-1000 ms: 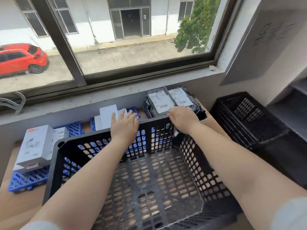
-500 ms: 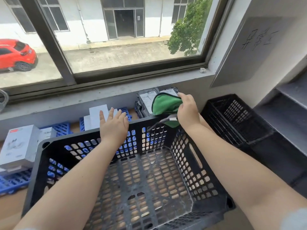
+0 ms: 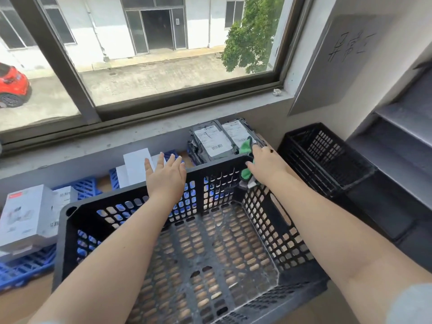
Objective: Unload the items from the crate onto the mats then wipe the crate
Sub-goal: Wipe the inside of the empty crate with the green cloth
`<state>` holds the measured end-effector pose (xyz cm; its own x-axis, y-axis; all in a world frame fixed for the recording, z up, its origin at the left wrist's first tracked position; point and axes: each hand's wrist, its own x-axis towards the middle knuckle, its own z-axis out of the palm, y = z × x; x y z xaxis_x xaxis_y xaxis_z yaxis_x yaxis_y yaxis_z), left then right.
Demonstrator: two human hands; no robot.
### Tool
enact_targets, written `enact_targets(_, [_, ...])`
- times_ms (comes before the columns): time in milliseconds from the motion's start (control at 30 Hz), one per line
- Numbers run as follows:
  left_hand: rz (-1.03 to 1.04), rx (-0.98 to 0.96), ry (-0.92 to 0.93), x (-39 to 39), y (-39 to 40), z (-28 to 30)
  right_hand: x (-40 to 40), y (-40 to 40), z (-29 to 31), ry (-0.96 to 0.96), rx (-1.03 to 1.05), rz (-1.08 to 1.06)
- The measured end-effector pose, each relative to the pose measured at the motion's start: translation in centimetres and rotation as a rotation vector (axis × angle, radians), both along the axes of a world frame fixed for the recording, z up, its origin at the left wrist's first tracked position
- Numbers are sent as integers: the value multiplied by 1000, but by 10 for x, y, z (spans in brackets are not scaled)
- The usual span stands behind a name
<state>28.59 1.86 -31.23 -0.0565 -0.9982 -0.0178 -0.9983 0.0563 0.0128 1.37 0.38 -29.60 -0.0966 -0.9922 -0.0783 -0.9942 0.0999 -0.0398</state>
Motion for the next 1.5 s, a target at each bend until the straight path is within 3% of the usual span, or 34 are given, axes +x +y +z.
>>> enact_targets(267, [-8,28,24,4,-6,-6,0,50,-8,11,-14,-207])
enact_targets(533, [-54,26,13,6,-2,-1,-2,127,-10,182,-70,-279])
enact_targets(800, [-105,19,92,4,-11,1,-8,196,6,184,64,-475])
enact_targets(967, [-504,-126,143,-45,22,9,-2,212,9,138,94,-531])
enact_targets(1200, [-1115,-50,192,-168,94,19,1,202,8,142,132,-556])
enact_targets(1333, [-1126,61,259,-190,102,4,-9,202,7,101,144,-527])
enact_targets(1500, [-1139,51,251,-188,95,-9,-15,206,7,38,159,-502])
